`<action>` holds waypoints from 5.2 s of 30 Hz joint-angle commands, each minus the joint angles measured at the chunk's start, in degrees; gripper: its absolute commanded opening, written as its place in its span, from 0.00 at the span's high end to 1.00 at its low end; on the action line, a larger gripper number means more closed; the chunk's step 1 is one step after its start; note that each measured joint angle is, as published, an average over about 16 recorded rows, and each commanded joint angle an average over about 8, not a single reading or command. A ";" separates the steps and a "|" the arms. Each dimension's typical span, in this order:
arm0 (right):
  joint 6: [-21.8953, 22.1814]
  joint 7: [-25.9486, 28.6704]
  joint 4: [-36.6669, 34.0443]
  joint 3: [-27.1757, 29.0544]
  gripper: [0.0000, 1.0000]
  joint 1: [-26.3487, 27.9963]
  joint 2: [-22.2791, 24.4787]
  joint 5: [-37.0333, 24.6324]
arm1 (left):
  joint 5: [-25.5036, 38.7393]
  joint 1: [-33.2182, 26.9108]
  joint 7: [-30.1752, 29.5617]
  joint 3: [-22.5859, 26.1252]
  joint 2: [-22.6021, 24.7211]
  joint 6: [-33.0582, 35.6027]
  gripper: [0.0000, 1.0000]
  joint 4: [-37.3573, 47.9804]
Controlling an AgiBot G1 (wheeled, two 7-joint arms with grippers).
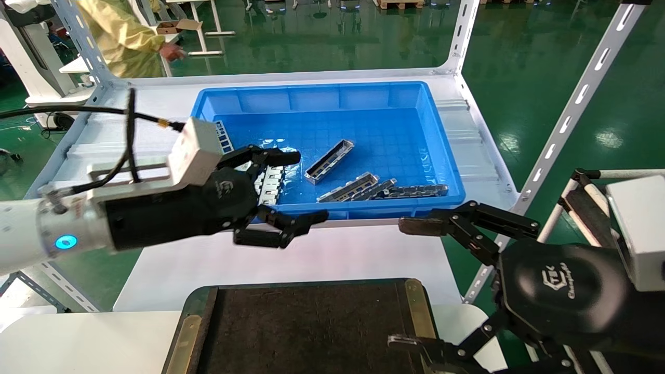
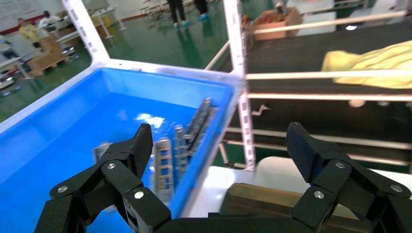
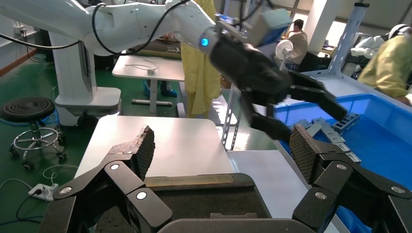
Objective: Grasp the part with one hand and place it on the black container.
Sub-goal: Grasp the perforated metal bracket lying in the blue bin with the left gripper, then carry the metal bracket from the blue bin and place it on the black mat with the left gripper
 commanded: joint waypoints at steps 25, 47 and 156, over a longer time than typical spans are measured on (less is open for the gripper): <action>0.05 -0.05 0.00 -0.11 0.00 0.02 0.04 0.07 | 12.48 -17.32 13.31 5.11 24.92 -19.98 0.00 42.85; 0.09 -0.10 0.00 -0.19 0.95 0.04 0.08 0.13 | 7.89 -15.72 6.78 15.82 26.97 -30.50 0.85 43.50; 0.26 -0.30 0.00 -0.59 1.00 0.13 0.24 0.40 | -21.80 16.32 2.30 30.89 -1.48 -31.48 1.00 -12.83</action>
